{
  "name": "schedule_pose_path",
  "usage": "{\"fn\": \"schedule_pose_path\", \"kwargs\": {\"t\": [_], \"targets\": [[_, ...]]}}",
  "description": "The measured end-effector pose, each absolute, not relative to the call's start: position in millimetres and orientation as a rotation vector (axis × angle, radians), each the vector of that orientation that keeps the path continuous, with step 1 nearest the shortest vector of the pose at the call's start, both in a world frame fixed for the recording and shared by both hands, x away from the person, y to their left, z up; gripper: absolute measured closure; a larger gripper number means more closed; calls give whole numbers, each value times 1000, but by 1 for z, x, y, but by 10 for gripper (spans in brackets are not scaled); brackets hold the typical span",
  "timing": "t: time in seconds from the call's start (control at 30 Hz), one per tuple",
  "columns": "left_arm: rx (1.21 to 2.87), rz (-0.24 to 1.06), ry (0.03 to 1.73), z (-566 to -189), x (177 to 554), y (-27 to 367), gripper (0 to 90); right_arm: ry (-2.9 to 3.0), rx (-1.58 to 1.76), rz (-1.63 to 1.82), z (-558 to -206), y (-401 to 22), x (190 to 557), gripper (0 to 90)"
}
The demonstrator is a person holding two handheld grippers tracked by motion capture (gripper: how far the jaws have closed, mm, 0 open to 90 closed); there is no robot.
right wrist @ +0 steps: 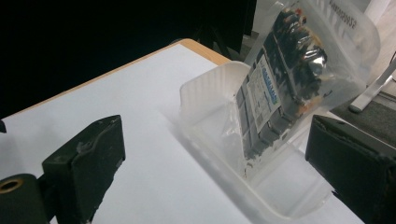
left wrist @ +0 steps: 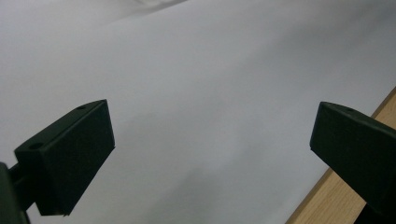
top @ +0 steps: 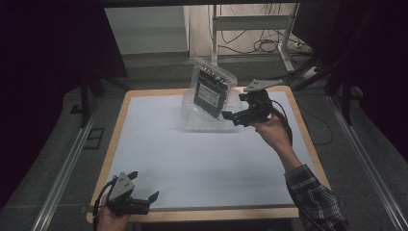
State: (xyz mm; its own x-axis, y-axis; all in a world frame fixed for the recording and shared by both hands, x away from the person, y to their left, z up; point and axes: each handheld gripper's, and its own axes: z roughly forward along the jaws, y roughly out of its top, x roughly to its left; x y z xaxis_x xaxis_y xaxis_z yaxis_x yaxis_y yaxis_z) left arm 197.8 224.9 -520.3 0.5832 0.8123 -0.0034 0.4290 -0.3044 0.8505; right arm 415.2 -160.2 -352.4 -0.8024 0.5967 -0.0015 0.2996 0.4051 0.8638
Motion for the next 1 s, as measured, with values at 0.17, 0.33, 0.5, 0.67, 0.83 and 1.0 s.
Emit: {"fn": "schedule_pose_path", "kwargs": {"t": [0.17, 0.33, 0.5, 0.67, 0.83, 1.0], "targets": [[1940, 556, 993, -520, 198, 224, 0, 2356, 779, 1359, -355, -167, 409, 49], [1941, 562, 994, -520, 197, 224, 0, 2363, 779, 1359, -357, -173, 402, 49], [1939, 566, 996, -520, 197, 225, 0, 2372, 780, 1354, -358, -179, 393, 42], [1941, 567, 995, -520, 197, 224, 0, 2374, 774, 1348, -362, -184, 384, 16], [1943, 566, 995, -520, 197, 224, 0, 2367, 762, 1337, -367, -190, 375, 0], [1945, 568, 996, -520, 197, 224, 0, 2350, 770, 1341, -373, -197, 368, 0]]}}
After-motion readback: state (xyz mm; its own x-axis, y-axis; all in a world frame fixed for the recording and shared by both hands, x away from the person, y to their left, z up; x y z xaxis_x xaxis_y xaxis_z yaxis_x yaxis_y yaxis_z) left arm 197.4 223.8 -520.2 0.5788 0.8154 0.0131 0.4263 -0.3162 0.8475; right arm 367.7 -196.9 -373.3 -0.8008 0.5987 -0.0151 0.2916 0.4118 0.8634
